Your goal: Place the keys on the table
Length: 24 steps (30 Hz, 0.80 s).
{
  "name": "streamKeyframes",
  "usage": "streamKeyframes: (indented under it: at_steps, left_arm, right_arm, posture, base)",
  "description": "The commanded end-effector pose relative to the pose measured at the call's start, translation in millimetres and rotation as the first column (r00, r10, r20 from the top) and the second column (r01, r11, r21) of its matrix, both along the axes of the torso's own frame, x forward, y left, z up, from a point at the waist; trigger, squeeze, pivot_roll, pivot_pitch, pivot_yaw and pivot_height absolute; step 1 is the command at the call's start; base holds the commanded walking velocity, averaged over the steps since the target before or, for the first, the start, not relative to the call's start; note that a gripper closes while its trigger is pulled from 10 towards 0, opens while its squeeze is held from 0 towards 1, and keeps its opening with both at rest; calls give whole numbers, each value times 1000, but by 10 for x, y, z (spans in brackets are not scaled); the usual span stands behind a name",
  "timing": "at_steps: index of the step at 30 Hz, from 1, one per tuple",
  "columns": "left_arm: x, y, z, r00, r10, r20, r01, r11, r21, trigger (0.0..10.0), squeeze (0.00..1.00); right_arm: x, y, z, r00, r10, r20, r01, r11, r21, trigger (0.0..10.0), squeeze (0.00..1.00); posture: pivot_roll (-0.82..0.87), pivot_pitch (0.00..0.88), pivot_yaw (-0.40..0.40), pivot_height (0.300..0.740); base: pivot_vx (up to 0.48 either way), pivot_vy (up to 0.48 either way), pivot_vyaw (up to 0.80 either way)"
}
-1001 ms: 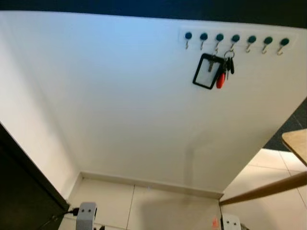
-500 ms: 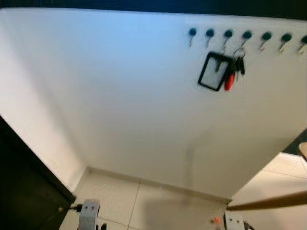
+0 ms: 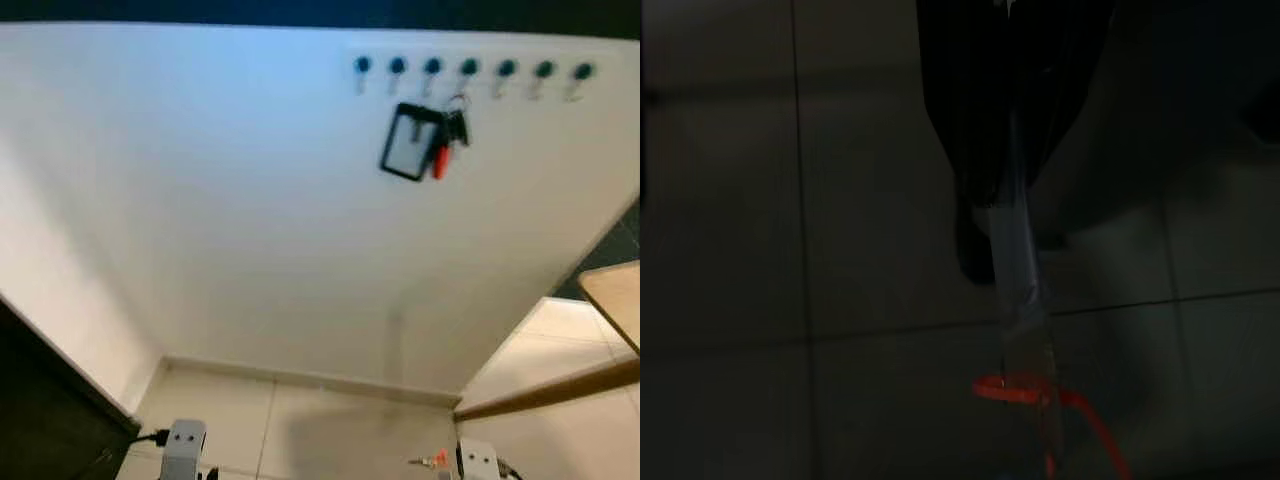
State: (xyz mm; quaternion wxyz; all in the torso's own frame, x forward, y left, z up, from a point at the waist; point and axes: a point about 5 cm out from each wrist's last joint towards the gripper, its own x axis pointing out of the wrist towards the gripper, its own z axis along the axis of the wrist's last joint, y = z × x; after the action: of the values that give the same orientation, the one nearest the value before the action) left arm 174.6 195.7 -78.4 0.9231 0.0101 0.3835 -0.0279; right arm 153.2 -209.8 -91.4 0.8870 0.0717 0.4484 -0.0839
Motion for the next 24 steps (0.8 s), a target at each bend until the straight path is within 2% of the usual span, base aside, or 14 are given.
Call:
streamKeyframes:
  at_steps: [1,6,13,24]
  left_arm:
    - [-12,45,6,1000,-2,6,2,1000,30,10000,0]
    - [5,61,23,999,19,29,-20,999,33,10000,0]
    - [5,60,26,998,50,42,-50,999,-3,10000,0]
    - [-53,100,-9,997,70,9,-70,997,17,10000,0]
  right_arm:
    - [-34,1,-16,1000,8,-16,-8,1000,0,10000,0]
    - [-16,18,-11,1000,20,-9,-20,1000,0,10000,0]
    - [-1,49,-7,999,35,2,-35,999,4,10000,0]
    - [19,62,-2,998,71,0,-71,998,-3,10000,0]
  posture:
    - [20,93,18,740]
    - [20,93,18,740]
    - [19,95,20,740]
    - [17,96,20,740]
  base:
    - [0,0,-800]
    - [0,0,-800]
    - [0,0,-800]
    - [0,0,-800]
